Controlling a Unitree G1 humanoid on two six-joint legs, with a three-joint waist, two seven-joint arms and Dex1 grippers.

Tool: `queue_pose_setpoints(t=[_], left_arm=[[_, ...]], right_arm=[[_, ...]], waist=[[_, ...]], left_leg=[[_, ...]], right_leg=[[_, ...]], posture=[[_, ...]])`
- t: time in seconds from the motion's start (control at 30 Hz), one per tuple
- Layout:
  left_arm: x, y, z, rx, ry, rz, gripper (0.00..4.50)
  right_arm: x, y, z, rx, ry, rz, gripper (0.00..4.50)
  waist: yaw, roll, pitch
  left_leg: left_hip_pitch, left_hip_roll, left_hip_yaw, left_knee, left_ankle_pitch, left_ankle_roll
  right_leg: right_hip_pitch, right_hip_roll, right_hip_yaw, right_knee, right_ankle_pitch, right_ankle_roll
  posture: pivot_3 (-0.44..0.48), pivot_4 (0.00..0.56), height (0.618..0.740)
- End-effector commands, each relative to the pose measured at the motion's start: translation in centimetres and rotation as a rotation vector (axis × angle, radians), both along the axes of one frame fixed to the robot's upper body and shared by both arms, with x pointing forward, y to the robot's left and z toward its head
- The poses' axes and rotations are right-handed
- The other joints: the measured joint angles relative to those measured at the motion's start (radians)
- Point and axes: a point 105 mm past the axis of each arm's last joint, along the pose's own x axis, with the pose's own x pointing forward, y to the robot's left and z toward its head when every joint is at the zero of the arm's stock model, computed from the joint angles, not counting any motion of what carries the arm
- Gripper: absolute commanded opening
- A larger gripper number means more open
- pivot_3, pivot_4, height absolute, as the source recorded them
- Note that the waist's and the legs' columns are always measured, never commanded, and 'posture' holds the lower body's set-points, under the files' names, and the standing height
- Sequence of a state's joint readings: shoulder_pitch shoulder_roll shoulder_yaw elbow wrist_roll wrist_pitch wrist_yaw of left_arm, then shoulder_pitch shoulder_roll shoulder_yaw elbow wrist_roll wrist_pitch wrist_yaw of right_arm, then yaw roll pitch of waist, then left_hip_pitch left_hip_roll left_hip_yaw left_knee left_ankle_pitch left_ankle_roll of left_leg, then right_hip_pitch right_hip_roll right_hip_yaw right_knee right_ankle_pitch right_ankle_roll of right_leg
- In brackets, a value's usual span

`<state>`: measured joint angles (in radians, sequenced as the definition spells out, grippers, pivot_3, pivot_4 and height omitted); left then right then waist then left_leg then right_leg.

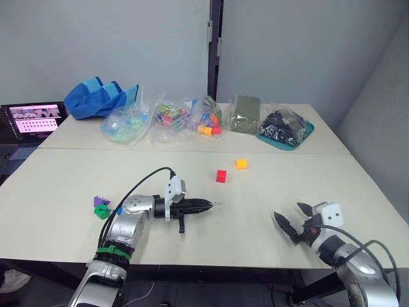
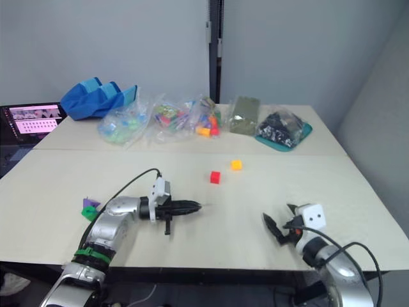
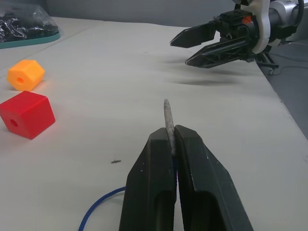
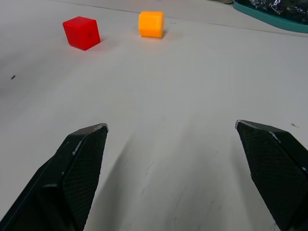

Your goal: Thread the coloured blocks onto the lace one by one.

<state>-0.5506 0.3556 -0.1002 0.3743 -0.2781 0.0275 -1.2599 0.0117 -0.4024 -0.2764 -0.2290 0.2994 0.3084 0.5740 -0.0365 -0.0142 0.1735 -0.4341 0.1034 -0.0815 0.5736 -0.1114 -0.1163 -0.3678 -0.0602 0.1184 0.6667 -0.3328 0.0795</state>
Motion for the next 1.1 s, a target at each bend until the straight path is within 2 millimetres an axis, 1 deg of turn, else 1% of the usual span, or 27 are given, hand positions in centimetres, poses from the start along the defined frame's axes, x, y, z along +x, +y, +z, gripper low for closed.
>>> queue_pose_setpoints(t=[0.03, 0.13, 0.27, 0.33, 0.4, 0.47, 0.53, 0.63, 0.73, 0.83, 0.9, 1.0, 1.1], left_arm=[[-0.2, 0.2, 1.1, -0.023, -0.042, 0.018, 0.00], [-0.4, 0.1, 1.0, -0.025, -0.045, 0.032, 0.00], [-0.5, -0.3, 1.0, -0.035, -0.054, 0.065, 0.00], [-0.5, -0.6, 1.0, -0.048, -0.057, 0.090, 0.00], [-0.5, -0.9, 1.0, -0.076, -0.049, 0.124, 0.00], [-0.8, -1.1, 0.9, -0.084, -0.043, 0.129, 0.00], [-1.2, -1.2, 0.8, -0.081, -0.040, 0.125, 0.00], [-1.3, -1.2, 0.7, -0.080, -0.034, 0.130, 0.00], [-1.9, -1.4, 0.6, -0.067, -0.017, 0.096, 0.00], [-2.0, -1.2, 0.7, -0.059, -0.017, 0.097, 0.00], [-2.0, -1.1, 0.8, -0.052, -0.018, 0.103, 0.00], [-2.0, -1.0, 0.8, -0.046, -0.019, 0.108, 0.00], [-2.2, -0.8, 0.9, -0.038, -0.026, 0.117, 0.00]], right_arm=[[1.2, 0.7, 1.3, -0.016, -0.015, 0.030, 4.49], [2.9, 1.8, 2.6, -0.048, -0.034, 0.063, 4.49], [5.6, 2.7, 4.4, -0.087, -0.086, 0.053, 4.49], [7.5, 3.5, 5.3, -0.102, -0.101, 0.043, 4.49], [9.8, 4.4, 6.1, -0.089, -0.114, 0.017, 4.49], [11.4, 5.2, 6.4, -0.067, -0.099, 0.011, 4.49], [13.2, 6.3, 6.7, -0.036, -0.094, 0.008, 4.49], [14.8, 7.4, 6.7, -0.055, -0.109, 0.006, 4.49], [16.6, 8.4, 6.1, -0.028, -0.064, -0.023, 4.49], [17.7, 8.7, 5.9, -0.018, -0.033, -0.071, 4.49], [18.0, 8.7, 5.4, -0.045, -0.018, -0.100, 4.49], [18.1, 8.8, 5.0, -0.046, -0.009, -0.113, 4.49], [18.0, 9.8, 4.1, -0.034, 0.020, -0.093, 4.49]], waist=[[-0.002, 0.000, 0.000], [-0.006, 0.000, 0.000], [-0.006, 0.000, 0.000], [-0.005, 0.000, 0.000], [-0.007, 0.000, 0.000], [-0.007, 0.000, 0.000], [-0.009, 0.000, 0.000], [-0.005, 0.000, 0.000], [-0.006, 0.001, 0.000], [-0.009, 0.001, 0.001], [-0.009, 0.001, 0.001], [-0.009, 0.001, 0.001], [-0.012, 0.001, 0.001]], left_leg=[[0.000, 0.000, 0.000, 0.000, 0.000, 0.000], [0.000, 0.000, 0.000, 0.000, 0.000, 0.000], [0.000, 0.000, 0.000, 0.000, 0.000, 0.000], [0.000, 0.000, 0.000, 0.000, 0.000, 0.000], [0.000, 0.000, 0.000, 0.000, 0.000, 0.000], [0.000, 0.000, 0.000, 0.000, 0.000, 0.000], [0.000, 0.000, 0.000, -0.001, 0.000, 0.000], [0.000, 0.000, 0.000, -0.002, 0.000, 0.000], [0.000, 0.000, 0.000, -0.002, 0.000, 0.000], [0.000, 0.000, 0.000, -0.002, 0.000, 0.000], [0.000, 0.000, 0.000, -0.002, 0.000, 0.000], [0.000, 0.000, 0.000, -0.003, 0.000, 0.000], [0.000, 0.000, 0.000, -0.003, 0.000, 0.000]], right_leg=[[0.000, 0.000, 0.000, 0.000, 0.000, 0.000], [0.000, 0.000, 0.000, 0.000, 0.000, 0.000], [0.000, 0.000, 0.000, 0.000, 0.000, 0.000], [0.000, 0.000, 0.000, 0.000, 0.000, 0.000], [0.000, 0.000, 0.000, 0.000, 0.000, 0.000], [0.000, 0.000, 0.000, 0.000, 0.000, 0.000], [0.000, 0.000, 0.000, 0.000, 0.000, 0.000], [-0.001, 0.000, 0.000, 0.000, 0.000, 0.000], [-0.001, 0.000, 0.000, -0.001, 0.000, 0.000], [-0.001, 0.000, 0.000, 0.000, 0.000, 0.000], [-0.001, 0.000, 0.000, 0.000, 0.000, 0.000], [-0.001, 0.000, 0.000, -0.001, 0.000, 0.000], [-0.001, 0.000, 0.000, 0.000, 0.000, 0.000]], posture=[[0.000, 0.150, 0.740], [0.000, 0.150, 0.740], [0.000, 0.150, 0.740], [0.000, 0.150, 0.740], [0.000, 0.150, 0.740], [0.000, 0.150, 0.740], [0.000, 0.150, 0.740], [0.000, 0.150, 0.740], [0.000, 0.150, 0.740], [0.000, 0.150, 0.740], [0.000, 0.150, 0.740], [0.000, 0.150, 0.740], [0.000, 0.150, 0.740]])
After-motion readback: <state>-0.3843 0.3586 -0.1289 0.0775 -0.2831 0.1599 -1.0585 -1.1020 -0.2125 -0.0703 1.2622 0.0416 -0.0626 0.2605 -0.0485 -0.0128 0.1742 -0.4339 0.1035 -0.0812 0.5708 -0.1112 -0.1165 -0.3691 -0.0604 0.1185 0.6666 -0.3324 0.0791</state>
